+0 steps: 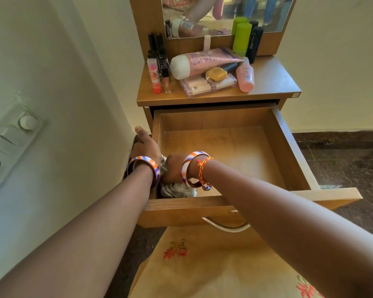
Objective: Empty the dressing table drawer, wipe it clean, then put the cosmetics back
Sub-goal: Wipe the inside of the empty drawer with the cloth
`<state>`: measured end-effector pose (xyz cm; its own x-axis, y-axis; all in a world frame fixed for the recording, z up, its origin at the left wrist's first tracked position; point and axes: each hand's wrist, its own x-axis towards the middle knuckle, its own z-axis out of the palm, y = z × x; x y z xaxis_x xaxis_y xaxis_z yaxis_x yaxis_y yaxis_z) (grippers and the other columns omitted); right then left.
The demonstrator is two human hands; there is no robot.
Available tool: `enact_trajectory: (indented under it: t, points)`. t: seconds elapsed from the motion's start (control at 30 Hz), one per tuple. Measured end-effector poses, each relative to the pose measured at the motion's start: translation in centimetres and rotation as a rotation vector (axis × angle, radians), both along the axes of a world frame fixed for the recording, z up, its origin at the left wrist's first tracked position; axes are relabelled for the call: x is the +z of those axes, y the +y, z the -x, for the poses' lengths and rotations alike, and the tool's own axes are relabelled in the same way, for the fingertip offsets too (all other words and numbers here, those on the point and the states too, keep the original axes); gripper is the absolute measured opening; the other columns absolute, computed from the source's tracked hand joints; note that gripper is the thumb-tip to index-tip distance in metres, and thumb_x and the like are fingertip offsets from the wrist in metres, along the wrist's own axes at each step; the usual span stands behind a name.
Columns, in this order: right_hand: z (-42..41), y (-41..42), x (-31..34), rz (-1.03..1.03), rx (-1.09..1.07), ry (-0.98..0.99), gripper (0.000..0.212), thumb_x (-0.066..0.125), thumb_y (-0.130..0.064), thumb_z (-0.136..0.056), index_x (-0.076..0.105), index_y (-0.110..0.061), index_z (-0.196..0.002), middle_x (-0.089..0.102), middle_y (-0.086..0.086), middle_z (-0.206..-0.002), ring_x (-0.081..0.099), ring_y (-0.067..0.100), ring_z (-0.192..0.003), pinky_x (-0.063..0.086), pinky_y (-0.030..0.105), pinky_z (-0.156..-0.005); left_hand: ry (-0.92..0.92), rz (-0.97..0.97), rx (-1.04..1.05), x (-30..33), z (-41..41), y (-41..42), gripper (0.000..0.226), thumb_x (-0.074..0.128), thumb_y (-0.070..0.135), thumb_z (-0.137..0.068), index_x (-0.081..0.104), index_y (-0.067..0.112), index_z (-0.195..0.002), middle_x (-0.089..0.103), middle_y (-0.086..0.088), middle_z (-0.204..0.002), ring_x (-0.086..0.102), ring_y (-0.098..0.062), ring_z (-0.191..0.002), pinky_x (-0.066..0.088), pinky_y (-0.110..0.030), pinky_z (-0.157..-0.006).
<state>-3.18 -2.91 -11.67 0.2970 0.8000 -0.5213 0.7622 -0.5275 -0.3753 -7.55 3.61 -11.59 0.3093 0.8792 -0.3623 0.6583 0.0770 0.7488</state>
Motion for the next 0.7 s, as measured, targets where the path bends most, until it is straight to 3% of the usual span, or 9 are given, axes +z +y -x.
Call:
enact_trajectory:
  t: [0.07, 0.1, 0.2, 0.27, 0.4, 0.47, 0.57, 0.63, 0.7]
  points:
    - [0.5, -1.0, 1.1, -0.022, 0.092, -0.066, 0.028, 0.052, -0.037, -0.091, 0.061, -0.012, -0.100, 0.050, -0.001, -0.069, 0.051, 0.022, -0.070, 0.045, 0.027, -0.065, -0.006, 0.008, 0.011, 0.0, 0.1, -0.1, 0.080, 0.002, 0.055, -0.096, 0.058, 0.003, -0.118, 0.059, -0.015, -0.126, 0.054, -0.034, -0.117, 0.036, -0.041, -0.102]
    - [0.7, -1.6, 1.7, -0.021, 0.124, -0.076, 0.029, 0.053, -0.035, -0.091, 0.062, -0.010, -0.100, 0.051, 0.000, -0.071, 0.050, 0.022, -0.070, 0.041, 0.026, -0.063, -0.005, 0.011, 0.009, 0.1, 0.1, -0.1, 0.080, 0.002, 0.056, -0.096, 0.058, 0.004, -0.119, 0.059, -0.014, -0.127, 0.054, -0.033, -0.117, 0.036, -0.042, -0.103]
    - [0.2, -3.8, 2.6, -0.027, 0.156, 0.023, 0.028, 0.055, -0.016, -0.089, 0.061, -0.004, -0.114, 0.064, 0.011, -0.103, 0.053, 0.020, -0.085, 0.039, 0.024, -0.072, 0.041, 0.029, -0.055, 0.0, 0.2, 0.0, 0.082, 0.008, 0.063, -0.093, 0.059, 0.003, -0.117, 0.059, -0.016, -0.125, 0.056, -0.034, -0.111, 0.039, -0.043, -0.100]
    - [-0.3, -5.4, 3.2, -0.043, 0.150, 0.078, 0.039, 0.054, -0.002, -0.085, 0.059, -0.011, -0.123, 0.064, 0.008, -0.117, 0.056, 0.019, -0.098, 0.043, 0.024, -0.081, 0.089, -0.002, -0.123, -0.1, 0.4, -0.2, 0.084, 0.014, 0.066, -0.091, 0.060, 0.001, -0.114, 0.063, -0.017, -0.110, 0.058, -0.032, -0.090, 0.043, -0.041, -0.084]
    - [-3.2, -9.1, 3.8, 0.094, 0.102, 0.027, 0.050, 0.055, 0.003, -0.081, 0.058, -0.021, -0.125, 0.064, 0.002, -0.112, 0.057, 0.020, -0.103, 0.050, 0.037, -0.094, 0.103, -0.052, -0.140, -0.2, 0.6, -0.4, 0.080, 0.011, 0.062, -0.093, 0.057, 0.000, -0.116, 0.058, -0.013, -0.085, 0.053, -0.028, -0.081, 0.039, -0.034, -0.071]
    - [-4.3, -10.9, 4.5, 0.208, 0.075, -0.033, 0.051, 0.057, 0.000, -0.083, 0.054, -0.021, -0.130, 0.063, 0.003, -0.119, 0.057, 0.020, -0.103, 0.050, 0.033, -0.090, 0.099, -0.039, -0.127, -0.2, 0.6, -0.6, 0.078, 0.010, 0.058, -0.095, 0.055, 0.000, -0.119, 0.047, -0.006, -0.070, 0.049, -0.024, -0.072, 0.037, -0.030, -0.065]
    - [-5.5, -12.7, 6.0, 0.405, 0.049, -0.191, 0.061, 0.054, 0.005, -0.084, 0.043, -0.015, -0.141, 0.053, 0.008, -0.135, 0.053, 0.022, -0.116, 0.042, 0.023, -0.081, 0.104, -0.067, -0.130, -0.2, 0.5, -0.7, 0.075, 0.010, 0.058, -0.096, 0.058, 0.002, -0.109, 0.047, -0.006, -0.070, 0.049, -0.022, -0.066, 0.037, -0.029, -0.060]
    - [-6.0, -13.9, 6.7, 0.392, -0.043, -0.280, 0.058, 0.053, 0.006, -0.083, 0.045, -0.009, -0.139, 0.052, 0.011, -0.136, 0.053, 0.026, -0.122, 0.044, 0.024, -0.075, 0.115, -0.099, -0.133, -0.4, 0.3, -0.6, 0.070, 0.011, 0.059, -0.095, 0.053, 0.003, -0.096, 0.044, -0.006, -0.066, 0.049, -0.025, -0.072, 0.037, -0.033, -0.064]
    - [-6.2, -15.1, 6.4, 0.246, -0.214, -0.420, 0.046, 0.059, -0.006, -0.083, 0.051, -0.008, -0.128, 0.059, 0.011, -0.120, 0.059, 0.028, -0.104, 0.043, 0.025, -0.068, 0.143, -0.116, -0.168, -0.5, 0.1, -0.4, 0.067, 0.017, 0.060, -0.095, 0.051, 0.002, -0.096, 0.052, -0.010, -0.076, 0.052, -0.028, -0.084, 0.040, -0.036, -0.074]
